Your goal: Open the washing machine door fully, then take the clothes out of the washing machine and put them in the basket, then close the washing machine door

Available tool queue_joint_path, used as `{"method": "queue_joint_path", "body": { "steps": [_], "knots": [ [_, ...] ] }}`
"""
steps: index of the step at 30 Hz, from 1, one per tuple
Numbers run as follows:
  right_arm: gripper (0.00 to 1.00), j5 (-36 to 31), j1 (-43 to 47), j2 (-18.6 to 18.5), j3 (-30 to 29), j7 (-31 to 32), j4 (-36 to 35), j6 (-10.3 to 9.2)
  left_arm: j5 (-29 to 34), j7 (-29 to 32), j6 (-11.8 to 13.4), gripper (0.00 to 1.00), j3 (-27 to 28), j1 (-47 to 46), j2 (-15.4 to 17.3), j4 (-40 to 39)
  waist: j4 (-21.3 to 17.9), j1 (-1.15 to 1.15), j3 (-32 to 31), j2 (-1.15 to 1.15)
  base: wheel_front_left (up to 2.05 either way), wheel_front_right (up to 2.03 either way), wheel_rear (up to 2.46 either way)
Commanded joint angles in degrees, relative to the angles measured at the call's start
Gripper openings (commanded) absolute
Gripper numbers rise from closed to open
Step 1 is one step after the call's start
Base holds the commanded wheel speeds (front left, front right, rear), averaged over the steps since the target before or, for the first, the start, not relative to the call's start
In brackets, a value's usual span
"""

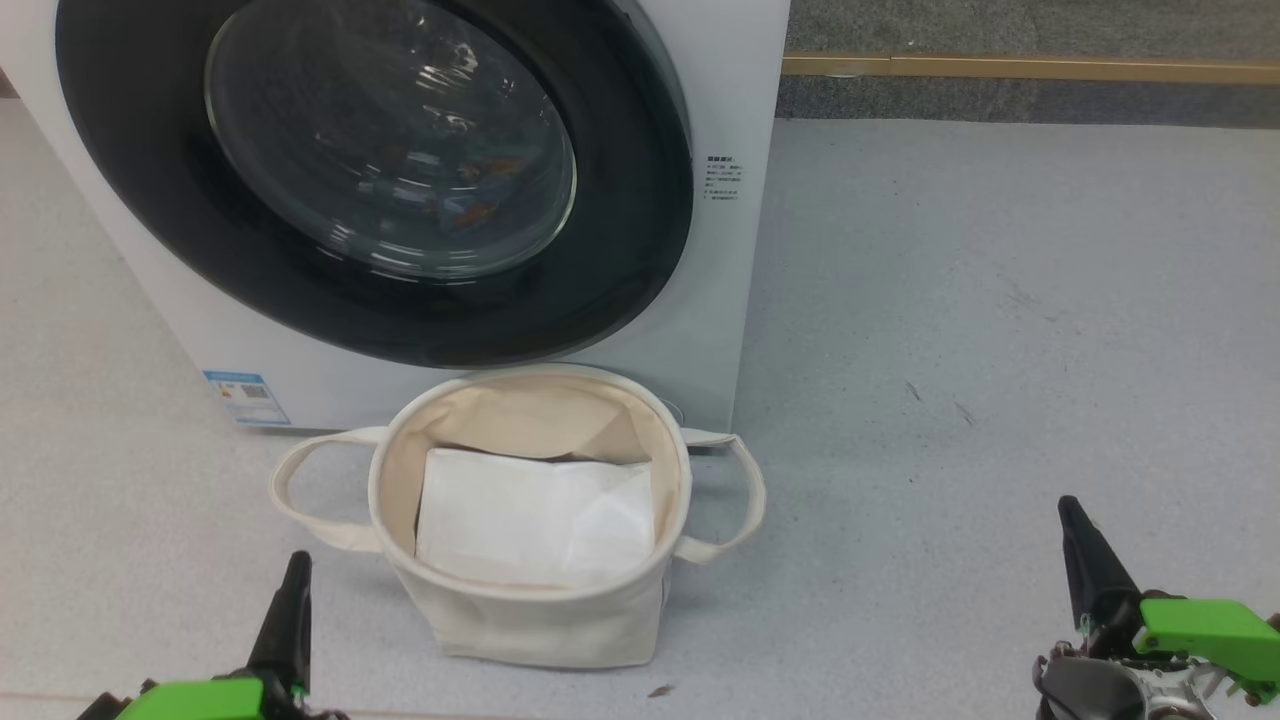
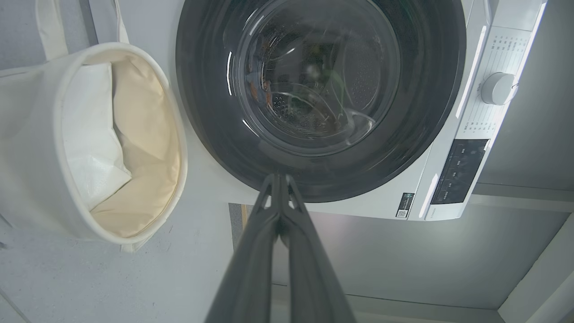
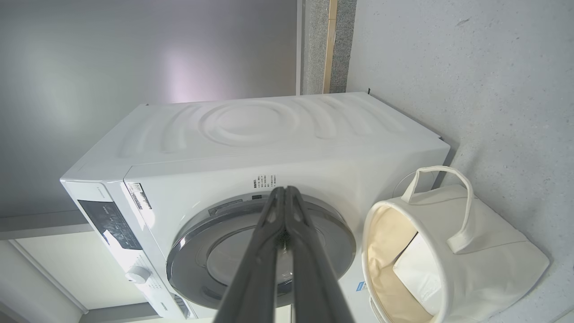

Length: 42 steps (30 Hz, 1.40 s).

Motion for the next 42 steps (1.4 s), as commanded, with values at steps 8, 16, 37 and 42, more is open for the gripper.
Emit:
{"method": "queue_joint_path", "body": {
  "steps": [8,16,37,42],
  "knots": [
    [0.0,-0.2,-0.8,-0.3,1.2,0.4,-1.8,0.02,0.2,0.4,-0.4,0.0,1.8,-2.5,0.3,-1.6,0.0,0.0,0.0,0.0,0.0,0.0,0.0],
    [1.0,0.0,0.2,0.2,0.1,0.0,1.9,0.0,0.0,-0.1,0.0,1.0,-0.2,0.5,-0.1,1.7,0.0,0.0,0.0,0.0,0.0,0.0,0.0],
    [1.0,3.8,-2.3,0.2,3.5,-3.4,4.0,0.0,-0.7,-2.3,2.0,1.0,-0.2,-0.2,0.3,0.1,0.3,0.0,-0.2,0.0,0.0,0.0,0.0],
    [1.0,2.3,-3.0,-0.2,4.9,-4.2,3.4,0.0,0.6,-2.8,2.5,1.0,-1.1,-0.4,1.2,-1.5,0.4,0.0,-0.2,0.0,0.0,0.0,0.0]
  ]
}}
